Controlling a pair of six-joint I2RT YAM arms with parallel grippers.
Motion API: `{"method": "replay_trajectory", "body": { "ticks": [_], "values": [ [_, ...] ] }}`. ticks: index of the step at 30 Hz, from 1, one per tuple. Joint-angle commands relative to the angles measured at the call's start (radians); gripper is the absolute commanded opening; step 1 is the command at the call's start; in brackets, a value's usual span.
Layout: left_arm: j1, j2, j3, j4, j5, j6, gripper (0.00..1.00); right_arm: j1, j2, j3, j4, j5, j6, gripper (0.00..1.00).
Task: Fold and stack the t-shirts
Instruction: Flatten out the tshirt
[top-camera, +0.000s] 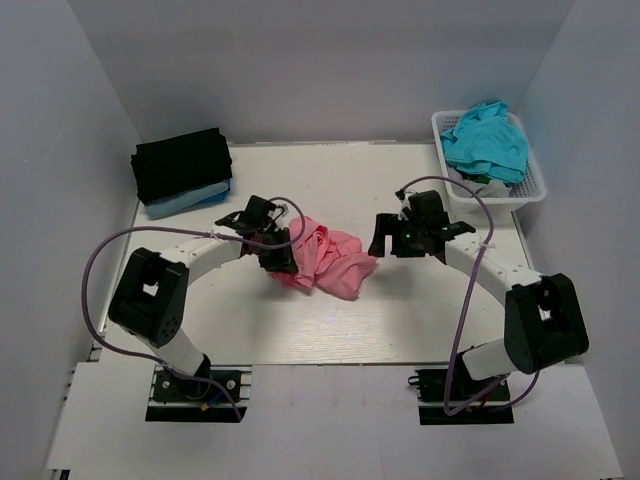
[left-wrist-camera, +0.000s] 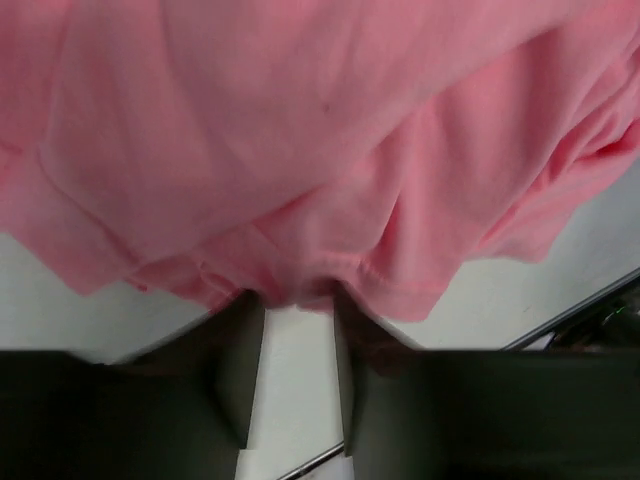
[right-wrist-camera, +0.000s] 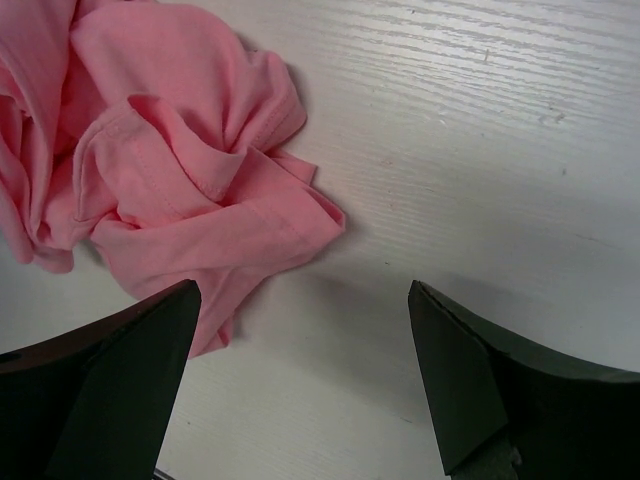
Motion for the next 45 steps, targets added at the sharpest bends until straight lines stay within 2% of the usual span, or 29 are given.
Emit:
{"method": "replay_trajectory", "body": {
  "ticks": [1, 2, 7, 9, 10, 11, 12, 13, 14, 15, 20, 23, 24, 29, 31, 33, 36, 41, 45],
  "values": [
    [-0.003, -0.006, 0.076, 0.028, -0.037, -0.012, 0.12, 0.033, 0.040, 0.003, 0.059, -0.015, 0.000, 0.90],
    [-0.003, -0.006, 0.077, 0.028, -0.027, -0.012, 0.00, 0.042, 0.056, 0.005, 0.060, -0.012, -0.008, 0.90],
    [-0.003, -0.077, 0.077, 0.056, -0.034, -0.012, 0.00, 0.083, 0.126, 0.020, 0.088, 0.032, -0.012, 0.90],
    [-0.003, -0.136, 0.067, 0.056, -0.059, -0.023, 0.00, 0.097, 0.165, 0.040, 0.116, 0.048, -0.002, 0.85],
    [-0.003, -0.155, 0.067, 0.056, -0.081, -0.023, 0.00, 0.097, 0.185, 0.045, 0.140, 0.052, 0.007, 0.79],
    [-0.003, -0.172, 0.067, 0.056, -0.094, -0.023, 0.00, 0.111, 0.203, 0.063, 0.142, 0.051, 0.020, 0.62],
    [-0.003, -0.190, 0.058, 0.056, -0.105, -0.032, 0.00, 0.108, 0.215, 0.066, 0.149, 0.052, 0.029, 0.53],
    [-0.003, -0.224, 0.058, 0.047, -0.105, -0.032, 0.00, 0.110, 0.220, 0.066, 0.175, 0.058, 0.049, 0.34],
    [-0.003, -0.241, 0.058, 0.046, -0.105, -0.032, 0.00, 0.110, 0.223, 0.065, 0.185, 0.058, 0.051, 0.34],
    [-0.003, -0.256, 0.058, 0.046, -0.115, -0.032, 0.00, 0.111, 0.226, 0.066, 0.189, 0.069, 0.069, 0.00],
    [-0.003, -0.350, 0.092, 0.017, -0.172, -0.032, 0.00, 0.107, 0.110, 0.063, 0.169, 0.204, 0.089, 0.00],
    [0.006, -0.387, 0.138, -0.019, -0.270, -0.053, 0.00, 0.102, -0.066, 0.072, 0.105, 0.346, 0.100, 0.00],
    [0.018, -0.414, 0.153, -0.047, -0.331, -0.053, 0.00, 0.103, -0.094, 0.081, 0.087, 0.455, 0.097, 0.00],
    [0.018, -0.515, 0.282, -0.109, -0.593, -0.053, 0.00, 0.099, -0.289, 0.224, -0.073, 0.693, 0.075, 0.00],
    [0.018, -0.551, 0.339, -0.131, -0.646, -0.044, 0.00, 0.097, -0.336, 0.284, -0.120, 0.744, 0.045, 0.00],
    [0.018, -0.593, 0.385, -0.150, -0.704, -0.032, 0.00, 0.097, -0.393, 0.370, -0.159, 0.756, 0.026, 0.00],
    [0.018, -0.650, 0.475, -0.171, -0.720, -0.020, 0.00, 0.103, -0.462, 0.468, -0.167, 0.750, -0.024, 0.00],
    [0.018, -0.747, 0.526, -0.184, -0.784, -0.006, 0.00, 0.097, -0.573, 0.552, -0.098, 0.764, -0.087, 0.00],
    [0.018, -0.795, 0.610, -0.216, -0.791, 0.005, 0.00, 0.099, -0.608, 0.685, -0.093, 0.776, -0.153, 0.00]
  ]
}}
